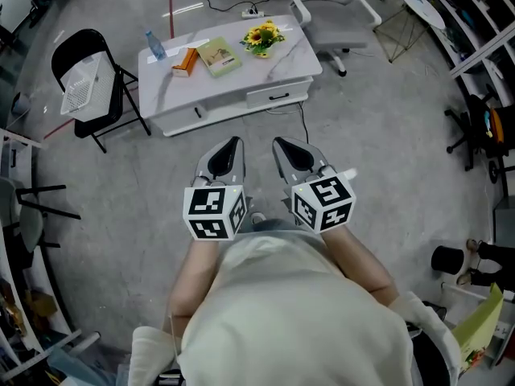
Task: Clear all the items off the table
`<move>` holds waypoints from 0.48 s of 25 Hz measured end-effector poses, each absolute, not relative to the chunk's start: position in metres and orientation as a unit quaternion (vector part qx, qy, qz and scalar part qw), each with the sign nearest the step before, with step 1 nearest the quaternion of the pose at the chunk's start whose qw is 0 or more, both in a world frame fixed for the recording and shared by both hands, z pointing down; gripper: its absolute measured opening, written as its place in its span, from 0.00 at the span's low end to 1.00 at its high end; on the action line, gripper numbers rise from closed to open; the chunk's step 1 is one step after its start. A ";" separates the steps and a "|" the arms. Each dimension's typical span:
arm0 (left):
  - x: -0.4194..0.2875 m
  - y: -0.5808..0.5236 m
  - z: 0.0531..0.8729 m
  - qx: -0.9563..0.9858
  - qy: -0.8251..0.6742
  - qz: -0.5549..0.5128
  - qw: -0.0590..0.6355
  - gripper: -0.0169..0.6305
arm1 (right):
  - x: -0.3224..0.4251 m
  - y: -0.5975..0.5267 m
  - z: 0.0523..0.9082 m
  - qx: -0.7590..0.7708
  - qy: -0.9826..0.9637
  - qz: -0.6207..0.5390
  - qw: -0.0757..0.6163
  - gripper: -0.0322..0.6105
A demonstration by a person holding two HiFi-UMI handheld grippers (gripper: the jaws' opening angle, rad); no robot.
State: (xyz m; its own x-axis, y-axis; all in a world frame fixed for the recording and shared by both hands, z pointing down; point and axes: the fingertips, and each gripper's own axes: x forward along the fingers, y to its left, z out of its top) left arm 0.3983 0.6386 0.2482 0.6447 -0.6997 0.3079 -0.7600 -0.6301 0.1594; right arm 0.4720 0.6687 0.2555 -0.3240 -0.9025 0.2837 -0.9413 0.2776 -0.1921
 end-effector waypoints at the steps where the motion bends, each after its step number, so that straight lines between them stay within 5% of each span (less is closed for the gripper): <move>1: 0.400 0.635 0.249 0.896 -0.406 0.108 0.141 0.04 | 0.473 0.666 0.257 0.579 -0.796 0.165 0.060 0.05; 12: 0.413 0.586 0.261 0.902 -0.386 0.110 0.159 0.04 | 0.482 0.618 0.266 0.587 -0.786 0.173 0.081 0.05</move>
State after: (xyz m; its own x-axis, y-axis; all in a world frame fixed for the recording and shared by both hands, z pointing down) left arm 0.4128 0.5861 0.2614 0.6772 -0.6618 0.3216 -0.7319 -0.6511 0.2012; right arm 0.4817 0.6175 0.2663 -0.2968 -0.8956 0.3314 -0.9519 0.2499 -0.1773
